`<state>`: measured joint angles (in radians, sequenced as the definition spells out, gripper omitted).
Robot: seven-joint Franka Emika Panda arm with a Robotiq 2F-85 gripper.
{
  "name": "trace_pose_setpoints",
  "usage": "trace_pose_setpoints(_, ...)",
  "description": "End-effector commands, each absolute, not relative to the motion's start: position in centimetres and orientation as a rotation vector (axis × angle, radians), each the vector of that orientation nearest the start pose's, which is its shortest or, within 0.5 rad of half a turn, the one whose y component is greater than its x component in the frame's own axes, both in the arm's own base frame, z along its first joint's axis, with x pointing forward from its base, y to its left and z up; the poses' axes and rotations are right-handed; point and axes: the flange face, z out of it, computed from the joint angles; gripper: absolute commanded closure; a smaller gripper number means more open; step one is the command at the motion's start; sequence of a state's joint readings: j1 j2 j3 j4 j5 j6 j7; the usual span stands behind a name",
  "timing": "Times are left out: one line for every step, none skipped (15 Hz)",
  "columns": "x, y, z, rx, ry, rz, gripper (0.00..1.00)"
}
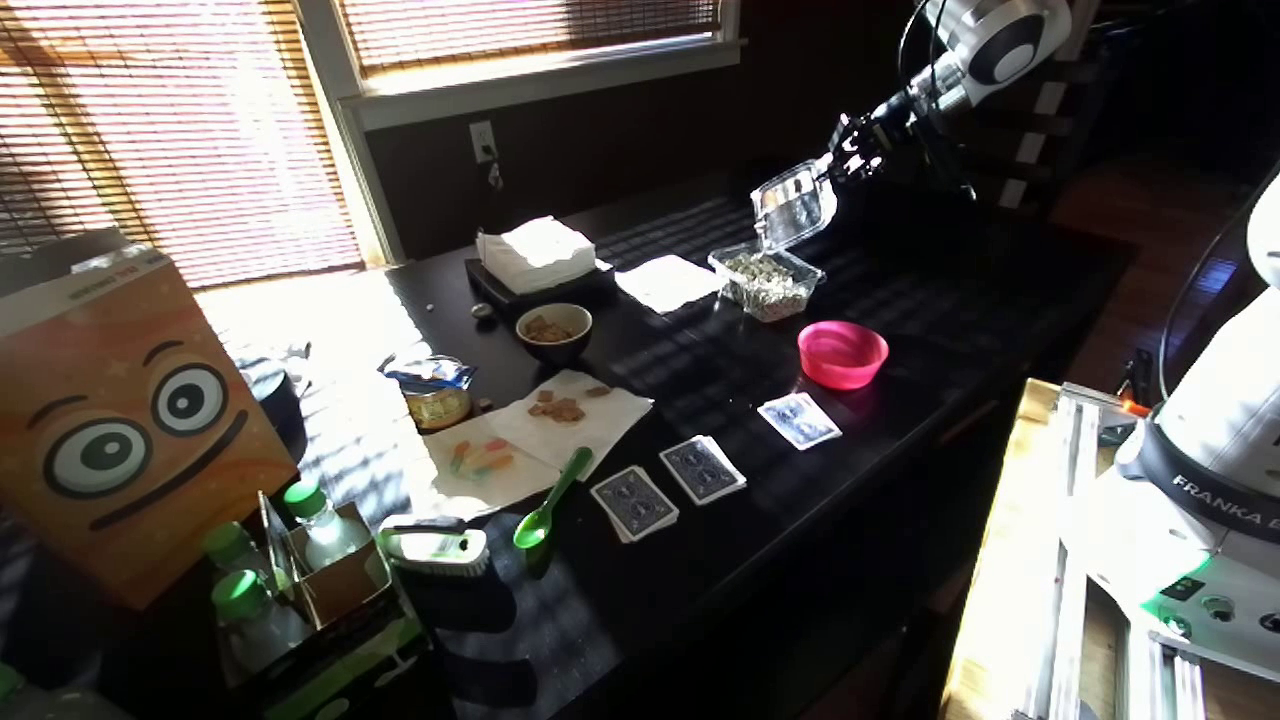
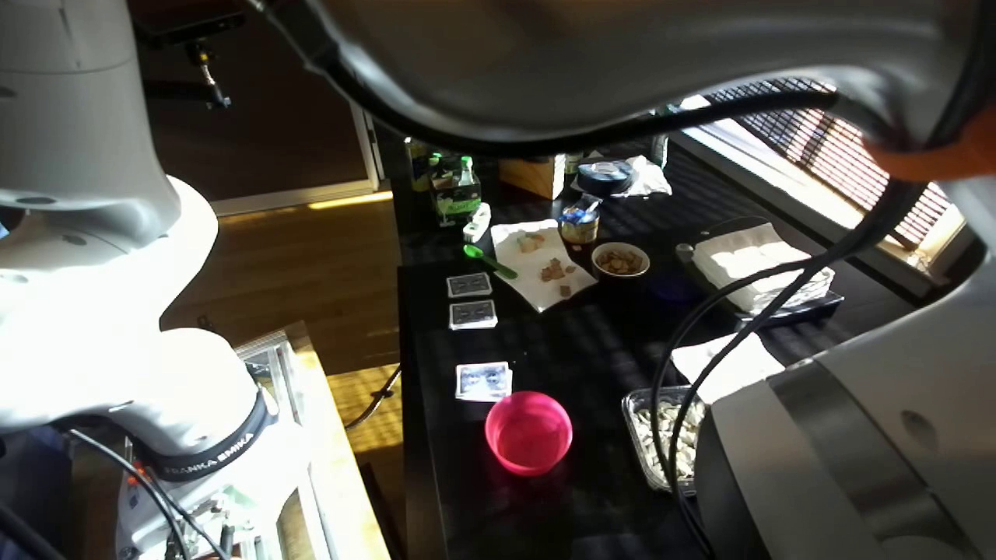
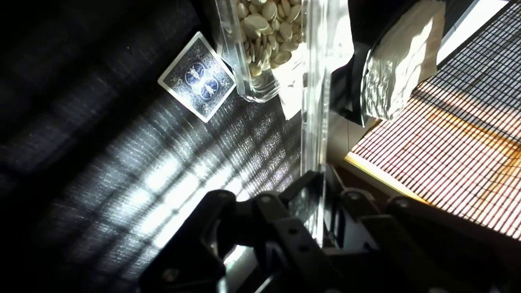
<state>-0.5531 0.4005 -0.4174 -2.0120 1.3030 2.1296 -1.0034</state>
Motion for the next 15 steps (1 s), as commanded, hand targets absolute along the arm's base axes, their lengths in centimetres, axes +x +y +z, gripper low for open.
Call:
trace_pose_setpoints(37.7,-45.4,28.0,-2.282,0.939,-0.822,0.98)
trace_pose_setpoints(37.7,-45.3,28.2,-2.293,0.928,-0.827,0.98)
trace_pose_setpoints(37.7,-45.1,28.4,-2.306,0.914,-0.833,0.98)
trace_pose_setpoints(37.8,-44.9,28.6,-2.318,0.899,-0.839,0.98)
trace_pose_setpoints(37.8,-44.7,28.8,-2.331,0.885,-0.843,0.98)
trace_pose_setpoints(37.8,-44.5,29.0,-2.345,0.872,-0.848,0.98)
trace_pose_setpoints(37.7,-44.2,29.1,-2.357,0.857,-0.853,0.98)
trace_pose_setpoints(37.6,-43.9,29.2,-2.372,0.84,-0.856,0.98)
trace_pose_setpoints(37.6,-43.7,29.3,-2.387,0.828,-0.861,0.98)
trace_pose_setpoints(37.5,-43.4,29.4,-2.398,0.814,-0.865,0.98)
trace_pose_setpoints(37.3,-43.1,29.5,-2.412,0.799,-0.87,0.98)
trace_pose_setpoints(37.3,-42.9,29.6,-2.421,0.788,-0.875,0.98)
trace_pose_setpoints(37.2,-42.6,29.8,-2.437,0.773,-0.884,0.98)
trace_pose_setpoints(37.1,-42.4,29.9,-2.448,0.759,-0.891,0.98)
trace_pose_setpoints(37.0,-42.1,30.1,-2.464,0.748,-0.901,0.98)
